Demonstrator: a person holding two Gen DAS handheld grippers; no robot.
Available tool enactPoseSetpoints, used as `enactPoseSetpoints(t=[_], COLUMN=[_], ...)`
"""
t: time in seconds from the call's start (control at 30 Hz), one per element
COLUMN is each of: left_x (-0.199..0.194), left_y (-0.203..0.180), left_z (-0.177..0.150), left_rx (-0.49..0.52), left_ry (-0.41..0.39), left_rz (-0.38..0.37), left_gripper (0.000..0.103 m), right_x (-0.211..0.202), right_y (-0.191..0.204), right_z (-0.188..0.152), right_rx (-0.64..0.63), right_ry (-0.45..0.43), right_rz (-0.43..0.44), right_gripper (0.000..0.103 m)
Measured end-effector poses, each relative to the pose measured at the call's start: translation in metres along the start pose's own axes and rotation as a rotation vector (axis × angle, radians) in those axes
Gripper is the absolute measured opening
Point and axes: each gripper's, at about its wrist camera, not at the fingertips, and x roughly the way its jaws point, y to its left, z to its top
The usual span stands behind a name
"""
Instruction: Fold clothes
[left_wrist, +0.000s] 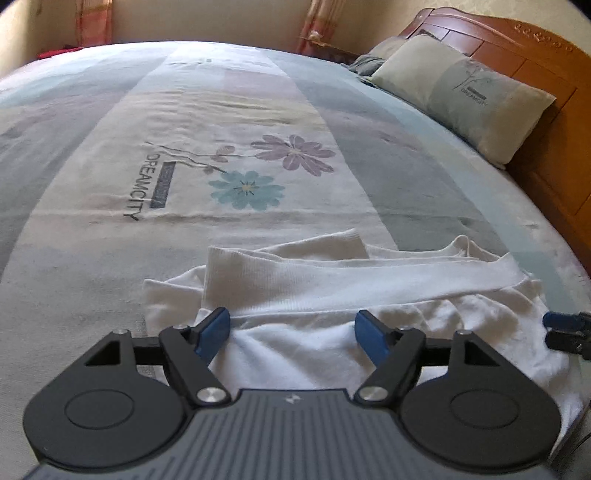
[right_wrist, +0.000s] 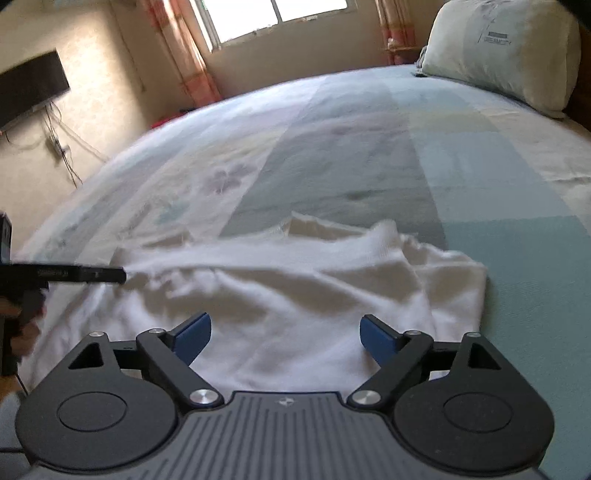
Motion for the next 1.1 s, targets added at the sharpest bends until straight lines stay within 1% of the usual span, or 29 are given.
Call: enactPoseSetpoints(t=[0.03, 0.13, 0.33, 0.4, 0.43, 0.53, 0.6, 0.63, 0.7, 0.77, 0.83, 0.93, 1.0, 1.03, 1.07, 1.1], left_x=[-0.006, -0.026, -0.075, -0.083, -0.085, -0.085, -0.093, -0.098, -0.112, -0.123, -0.121, -0.117, -0.1, -0.093, -0.091, -0.095], left_y=[-0.002, -0.01, -0.017, -0.019, -0.02, -0.017, -0.016, -0.017, -0.021, -0.024, -0.023, -0.021, -0.016, -0.012, -0.009, -0.008], left_z=[0.001, 0.006, -0.027, -0.048, -0.058, -0.089, -0.095, -0.094, -0.089, -0.086, -0.092, -0.101, -0.112, -0.117, -0.118, -0.118], left_rx=[0.011, 0.044, -0.072, -0.121, -0.139, -0.196, -0.224, -0.227, -0.207, -0.191, -0.225, -0.278, -0.321, -0.35, -0.367, -0.37], left_ry=[0.003, 0.011, 0.128, 0.163, 0.182, 0.25, 0.228, 0.221, 0.177, 0.17, 0.194, 0.231, 0.265, 0.279, 0.262, 0.219], left_rz=[0.005, 0.021, -0.026, -0.058, -0.06, -0.014, -0.024, -0.014, 0.016, 0.009, -0.046, -0.129, -0.145, -0.131, -0.128, -0.137], left_gripper=[0.075, 0.076, 0.08, 0.08, 0.08, 0.079, 0.079, 0.079, 0.08, 0.08, 0.085, 0.085, 0.085, 0.084, 0.084, 0.085], right_x=[-0.001, -0.012, -0.028, -0.031, -0.033, -0.04, -0.045, -0.048, -0.055, -0.061, -0.064, -0.065, -0.065, -0.065, -0.066, -0.068], right_y=[0.001, 0.004, 0.011, 0.013, 0.015, 0.02, 0.023, 0.024, 0.025, 0.026, 0.026, 0.027, 0.029, 0.031, 0.033, 0.035], right_z=[-0.001, -0.005, -0.021, -0.026, -0.029, -0.032, -0.034, -0.034, -0.035, -0.036, -0.039, -0.043, -0.046, -0.047, -0.047, -0.047], right_rx=[-0.005, -0.009, -0.016, -0.014, -0.017, -0.029, -0.036, -0.039, -0.04, -0.038, -0.032, -0.024, -0.032, -0.04, -0.053, -0.066], right_ry=[0.004, -0.003, 0.001, 0.006, 0.008, 0.007, 0.005, 0.001, -0.011, -0.021, -0.028, -0.022, -0.012, -0.008, -0.009, -0.012], right_rz=[-0.013, -0.005, -0.008, -0.001, 0.0, -0.003, -0.004, -0.006, -0.008, -0.01, -0.013, -0.012, -0.01, -0.011, -0.013, -0.016], right_gripper=[0.091, 0.092, 0.093, 0.093, 0.093, 0.093, 0.093, 0.093, 0.093, 0.094, 0.095, 0.095, 0.095, 0.095, 0.095, 0.095])
